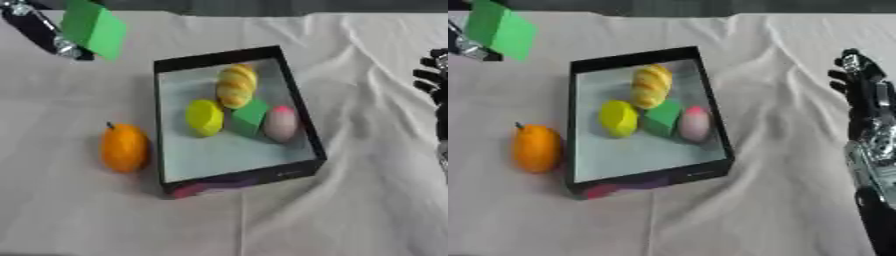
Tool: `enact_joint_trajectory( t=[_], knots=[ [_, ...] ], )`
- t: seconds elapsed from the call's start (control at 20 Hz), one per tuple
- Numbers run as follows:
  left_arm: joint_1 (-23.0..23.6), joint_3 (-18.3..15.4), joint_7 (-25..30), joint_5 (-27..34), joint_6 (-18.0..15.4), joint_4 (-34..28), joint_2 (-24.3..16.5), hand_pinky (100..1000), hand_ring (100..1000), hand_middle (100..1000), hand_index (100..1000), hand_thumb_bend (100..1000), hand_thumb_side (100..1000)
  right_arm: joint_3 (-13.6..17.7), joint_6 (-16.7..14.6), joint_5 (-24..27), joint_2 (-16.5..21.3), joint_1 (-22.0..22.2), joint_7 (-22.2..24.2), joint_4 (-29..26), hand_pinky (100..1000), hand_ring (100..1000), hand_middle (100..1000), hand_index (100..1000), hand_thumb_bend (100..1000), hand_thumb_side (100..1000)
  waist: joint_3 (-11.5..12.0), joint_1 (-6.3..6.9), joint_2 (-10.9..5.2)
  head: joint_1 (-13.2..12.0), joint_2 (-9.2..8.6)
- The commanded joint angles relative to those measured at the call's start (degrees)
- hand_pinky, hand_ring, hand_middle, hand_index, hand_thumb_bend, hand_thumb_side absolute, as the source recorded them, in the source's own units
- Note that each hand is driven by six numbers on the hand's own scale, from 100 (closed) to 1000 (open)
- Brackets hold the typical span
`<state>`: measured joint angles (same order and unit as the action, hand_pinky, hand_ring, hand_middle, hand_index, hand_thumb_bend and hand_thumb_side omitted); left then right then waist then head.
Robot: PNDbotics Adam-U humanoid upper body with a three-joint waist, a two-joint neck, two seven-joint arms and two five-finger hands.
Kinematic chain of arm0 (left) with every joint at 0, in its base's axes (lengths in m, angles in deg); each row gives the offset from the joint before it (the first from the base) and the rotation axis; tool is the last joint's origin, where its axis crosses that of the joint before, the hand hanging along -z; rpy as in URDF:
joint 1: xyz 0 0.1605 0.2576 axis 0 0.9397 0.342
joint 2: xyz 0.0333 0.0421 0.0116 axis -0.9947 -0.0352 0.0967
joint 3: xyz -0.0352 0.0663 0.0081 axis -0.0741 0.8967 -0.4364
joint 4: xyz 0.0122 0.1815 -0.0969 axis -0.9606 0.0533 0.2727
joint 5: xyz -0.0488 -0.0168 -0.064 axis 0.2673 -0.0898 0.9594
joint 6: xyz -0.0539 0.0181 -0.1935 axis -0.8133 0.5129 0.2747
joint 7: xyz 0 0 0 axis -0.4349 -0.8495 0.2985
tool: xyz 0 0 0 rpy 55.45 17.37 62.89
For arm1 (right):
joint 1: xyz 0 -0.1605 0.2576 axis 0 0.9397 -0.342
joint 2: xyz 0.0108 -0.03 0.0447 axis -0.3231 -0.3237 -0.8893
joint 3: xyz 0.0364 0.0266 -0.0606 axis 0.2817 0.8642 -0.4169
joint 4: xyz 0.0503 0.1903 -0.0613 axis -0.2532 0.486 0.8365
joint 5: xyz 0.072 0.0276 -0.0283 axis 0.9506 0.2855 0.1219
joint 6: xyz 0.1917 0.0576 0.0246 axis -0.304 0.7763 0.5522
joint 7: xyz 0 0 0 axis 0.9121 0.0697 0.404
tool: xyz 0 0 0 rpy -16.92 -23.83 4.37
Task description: Pick up objects on the table and place them in the box.
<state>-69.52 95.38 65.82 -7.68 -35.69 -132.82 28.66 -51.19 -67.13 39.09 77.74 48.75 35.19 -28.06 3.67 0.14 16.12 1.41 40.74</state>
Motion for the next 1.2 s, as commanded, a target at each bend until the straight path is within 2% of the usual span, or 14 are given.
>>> enact_joint_trajectory(
  t=[0.05,0.25,0.3,0.35,0.4,0.45,0.55,0.75,0.8,0.9,1.0,1.1,1.15,1.2],
  knots=[
    [-2.7,1.0,1.6,0.2,2.9,-0.4,3.6,628,542,443,465,539,100,0.0,-0.1,0.7,1.7,-1.6,0.4,-1.5,811,772,751,815,100,697,-0.6,-0.84,-1.91,-0.9,-0.03],
    [-4.7,2.0,1.8,-2.3,6.5,3.7,9.9,636,556,460,485,544,100,0.0,-0.3,1.0,1.7,-2.7,0.4,-1.7,811,773,751,815,100,691,-1.5,-0.77,-1.80,-1.4,-0.20],
    [-5.0,1.9,1.2,-3.3,7.4,5.1,11.5,640,564,477,518,452,100,0.0,-0.3,1.1,1.7,-2.8,0.3,-1.7,811,773,751,815,100,692,-1.6,-0.75,-1.79,-1.5,-0.14],
    [-5.2,1.4,0.4,-4.2,8.3,6.6,13.0,640,565,478,521,437,100,0.0,-0.3,1.1,1.6,-2.9,0.2,-1.7,811,773,751,815,100,692,-1.6,-0.76,-1.78,-1.5,-0.09],
    [-5.2,1.0,-0.5,-5.2,9.2,8.1,14.4,649,577,489,542,362,100,0.0,-0.2,1.2,1.5,-2.9,0.1,-1.6,813,772,751,815,100,697,-1.7,-0.80,-1.75,-1.6,-0.09],
    [-5.1,0.4,-1.4,-5.9,10.1,9.6,15.7,654,581,494,548,370,100,-0.1,-0.2,1.2,1.3,-3.0,0.0,-1.5,813,772,751,814,100,699,-1.9,-0.83,-1.73,-1.7,-0.14],
    [-5.0,0.3,-3.4,-7.2,10.7,12.0,17.4,679,608,522,579,406,100,-0.3,0.0,1.2,1.0,-2.9,-0.1,-1.4,813,772,750,814,100,702,-2.1,-0.85,-1.68,-1.7,-0.19],
    [-4.6,1.9,-5.9,-10.9,8.3,14.0,18.5,799,783,712,792,590,100,-0.3,0.0,1.3,0.8,-2.8,-0.1,-1.3,814,771,750,814,100,702,-2.3,-0.76,-1.73,-1.7,-0.14],
    [-4.5,2.0,-6.4,-11.7,7.4,14.0,18.5,839,828,758,861,652,191,-0.3,0.0,1.3,0.8,-2.9,-0.1,-1.3,814,771,749,814,100,703,-2.3,-0.74,-1.75,-1.6,-0.16],
    [-4.5,2.0,-7.5,-12.8,5.9,13.6,18.5,859,852,776,900,758,380,-0.4,0.0,1.4,0.9,-2.9,-0.1,-1.3,814,770,749,814,100,703,-2.3,-0.69,-1.82,-1.4,-0.09],
    [-4.5,2.0,-8.7,-13.3,5.0,13.1,18.3,855,848,775,919,792,474,-0.4,0.0,1.4,0.9,-2.9,0.0,-1.3,814,770,749,813,100,703,-2.3,-0.64,-1.90,-1.3,-0.06],
    [-4.4,2.1,-9.4,-13.5,4.1,12.5,17.9,852,847,773,918,773,507,-0.3,0.0,1.5,0.9,-2.8,-0.1,-1.3,813,770,749,813,100,704,-2.2,-0.59,-1.97,-1.2,-0.01],
    [-4.3,2.1,-9.5,-13.3,4.0,12.2,17.8,850,845,772,917,760,504,-0.3,0.0,1.5,1.0,-2.8,-0.1,-1.3,813,770,748,813,100,704,-2.2,-0.57,-2.00,-1.1,0.05],
    [-4.1,2.1,-9.5,-13.0,4.0,11.8,17.6,848,843,770,913,728,465,-0.3,0.0,1.5,1.0,-2.7,-0.2,-1.3,813,770,748,813,100,704,-2.2,-0.55,-2.02,-1.1,0.13]
  ],
)
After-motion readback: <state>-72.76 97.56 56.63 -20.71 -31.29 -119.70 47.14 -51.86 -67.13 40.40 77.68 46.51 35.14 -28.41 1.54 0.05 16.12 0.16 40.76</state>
